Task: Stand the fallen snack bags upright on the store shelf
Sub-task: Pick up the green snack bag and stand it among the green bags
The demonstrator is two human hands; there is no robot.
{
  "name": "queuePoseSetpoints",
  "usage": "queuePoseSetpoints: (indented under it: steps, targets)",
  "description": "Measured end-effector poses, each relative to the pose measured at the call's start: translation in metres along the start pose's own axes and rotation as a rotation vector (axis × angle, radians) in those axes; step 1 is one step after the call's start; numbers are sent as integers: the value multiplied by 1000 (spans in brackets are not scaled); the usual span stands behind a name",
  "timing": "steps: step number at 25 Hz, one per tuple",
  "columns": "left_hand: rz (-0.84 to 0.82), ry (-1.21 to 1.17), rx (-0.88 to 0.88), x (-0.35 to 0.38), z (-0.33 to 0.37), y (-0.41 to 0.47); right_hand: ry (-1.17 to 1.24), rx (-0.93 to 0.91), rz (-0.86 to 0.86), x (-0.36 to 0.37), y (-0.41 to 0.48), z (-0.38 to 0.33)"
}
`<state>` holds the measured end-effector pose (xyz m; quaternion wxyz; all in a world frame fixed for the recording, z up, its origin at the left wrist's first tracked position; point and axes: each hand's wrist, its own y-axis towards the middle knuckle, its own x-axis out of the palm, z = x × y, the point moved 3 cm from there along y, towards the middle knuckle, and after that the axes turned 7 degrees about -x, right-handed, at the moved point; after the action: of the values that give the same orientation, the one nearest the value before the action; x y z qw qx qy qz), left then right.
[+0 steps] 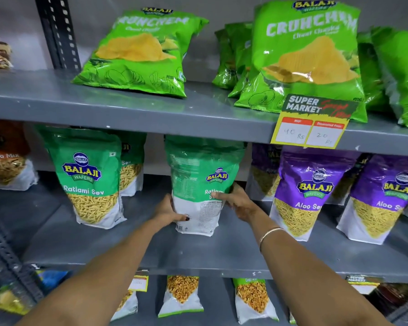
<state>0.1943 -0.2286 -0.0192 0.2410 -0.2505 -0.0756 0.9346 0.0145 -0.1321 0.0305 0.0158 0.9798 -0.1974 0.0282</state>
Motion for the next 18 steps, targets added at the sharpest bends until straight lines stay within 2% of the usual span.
queuePoseSetpoints:
  steps: [2, 4, 6, 10, 11, 15, 18]
  targets:
    - [-115, 6, -16, -3, 2, -2, -88, 122, -71, -4, -8, 4]
    - [-213, 90, -32, -8, 6, -6, -297, 292, -139, -10, -16, 16]
    - [-263, 137, -107, -17, 9, -9, -300, 390, -169, -14, -17, 29]
    - [-415, 124, -203, -21, 2, -13, -148, 345, -59, -18, -10, 40]
    - [-430, 129, -212, -17, -1, -13, -134, 328, -80, -19, -9, 40]
    - [-262, 115, -122, 3, 1, -6, -418, 286, -362, -18, -14, 37]
    - [-284, 107, -22, 19, 15, -4, -441, 240, -472, -5, -23, 33]
